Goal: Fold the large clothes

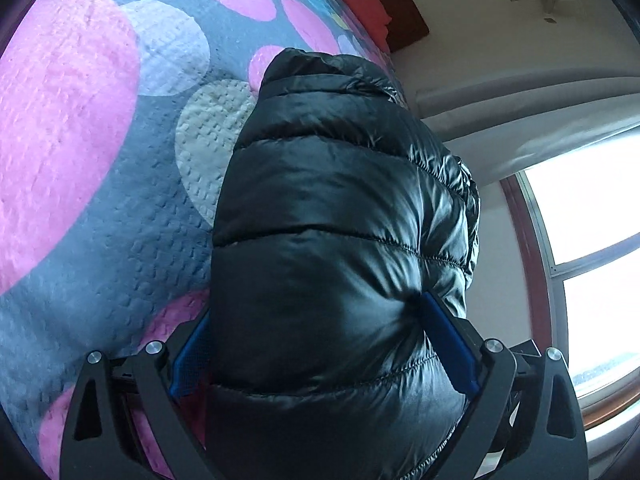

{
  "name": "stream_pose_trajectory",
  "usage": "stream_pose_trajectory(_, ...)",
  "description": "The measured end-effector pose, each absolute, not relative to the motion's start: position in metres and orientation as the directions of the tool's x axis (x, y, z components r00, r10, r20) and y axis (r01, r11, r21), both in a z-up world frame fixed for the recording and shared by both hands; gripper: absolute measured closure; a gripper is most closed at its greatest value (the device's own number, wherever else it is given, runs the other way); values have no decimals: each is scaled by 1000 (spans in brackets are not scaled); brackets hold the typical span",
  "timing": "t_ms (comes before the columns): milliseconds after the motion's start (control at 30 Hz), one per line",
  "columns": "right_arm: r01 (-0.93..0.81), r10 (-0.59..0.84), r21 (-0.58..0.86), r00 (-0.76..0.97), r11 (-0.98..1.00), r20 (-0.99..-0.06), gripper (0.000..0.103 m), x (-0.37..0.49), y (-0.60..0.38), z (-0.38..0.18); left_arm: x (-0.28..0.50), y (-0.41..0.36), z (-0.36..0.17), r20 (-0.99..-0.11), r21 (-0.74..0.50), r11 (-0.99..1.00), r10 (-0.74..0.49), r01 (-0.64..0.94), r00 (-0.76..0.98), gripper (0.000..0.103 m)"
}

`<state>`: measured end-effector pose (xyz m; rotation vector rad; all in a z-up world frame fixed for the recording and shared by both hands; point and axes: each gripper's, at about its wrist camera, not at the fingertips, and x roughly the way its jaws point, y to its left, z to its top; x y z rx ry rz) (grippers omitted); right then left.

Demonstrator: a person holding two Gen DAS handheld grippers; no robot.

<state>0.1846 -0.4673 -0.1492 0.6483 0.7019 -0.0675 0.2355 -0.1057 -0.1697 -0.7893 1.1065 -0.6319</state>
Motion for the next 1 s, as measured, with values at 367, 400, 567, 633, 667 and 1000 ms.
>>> stream_pose_trajectory(367,368,27,504,787,781,-617,3,159,-467,-158,249,-115,-167,-554,-794,601,-776,89,302,8)
stream_pose_trajectory(400,363,68,540,781,759,-621,3,161,-473,-163,251,-116,-168,-555,-794,601,-777,88,298,8)
stream_pose_trajectory(567,307,229,619,739,723,-633,7,174,-477,-173,261,-128,-168,-558,-792,602,-782,105,277,8)
stream_pose_trajectory(633,291,245,619,734,729,-634,12,175,-477,-173,260,-133,-165,-551,-796,594,-791,118,265,8)
stream_pose_trajectory(667,281,250,619,735,733,-631,19,175,-476,-173,261,-136,-164,-548,-797,590,-796,129,256,8)
stream_pose_trajectory(1000,127,394,732,775,669,-494,59,176,-465,-168,262,-141,-148,-512,-810,558,-822,177,249,11)
